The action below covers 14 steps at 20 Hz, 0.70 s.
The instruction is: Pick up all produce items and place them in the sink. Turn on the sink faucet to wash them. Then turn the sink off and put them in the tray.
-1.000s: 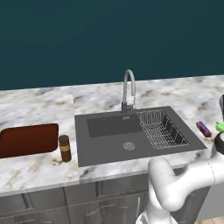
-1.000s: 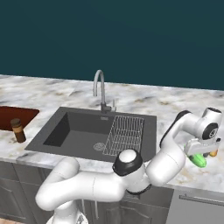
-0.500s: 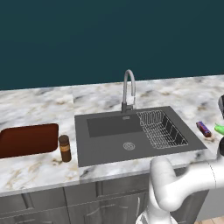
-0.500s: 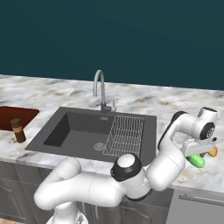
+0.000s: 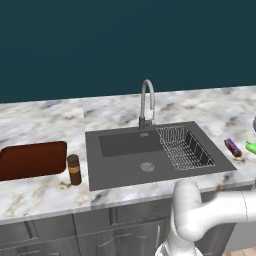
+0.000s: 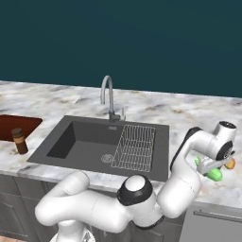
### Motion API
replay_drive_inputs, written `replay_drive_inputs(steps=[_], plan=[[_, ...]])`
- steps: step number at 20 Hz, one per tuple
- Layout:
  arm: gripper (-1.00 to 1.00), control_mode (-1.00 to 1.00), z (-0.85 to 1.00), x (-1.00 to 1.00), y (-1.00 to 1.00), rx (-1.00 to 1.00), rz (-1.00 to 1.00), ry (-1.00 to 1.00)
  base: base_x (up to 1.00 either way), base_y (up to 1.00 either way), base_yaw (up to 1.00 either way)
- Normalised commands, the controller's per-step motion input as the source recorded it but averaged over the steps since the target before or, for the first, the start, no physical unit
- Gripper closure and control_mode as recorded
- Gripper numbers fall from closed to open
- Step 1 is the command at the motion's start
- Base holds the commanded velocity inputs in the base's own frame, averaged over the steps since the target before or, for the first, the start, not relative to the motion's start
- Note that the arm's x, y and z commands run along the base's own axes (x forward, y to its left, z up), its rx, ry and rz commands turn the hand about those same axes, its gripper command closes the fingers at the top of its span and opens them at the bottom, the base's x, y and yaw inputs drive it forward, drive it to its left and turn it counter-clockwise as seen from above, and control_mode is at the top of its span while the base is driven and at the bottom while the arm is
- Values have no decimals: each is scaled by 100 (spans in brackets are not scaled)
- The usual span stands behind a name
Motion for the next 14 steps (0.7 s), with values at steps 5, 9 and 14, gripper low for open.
replay_drive_inputs(steps=[5, 9, 14], plan=[[-100, -100, -38, 17, 5, -3, 6, -4, 0, 0, 0], [-100, -100, -47, 16, 9, -6, 6, 0, 0, 0, 0], [100, -100, -54, 15, 14, -6, 6, 0, 0, 0, 0]])
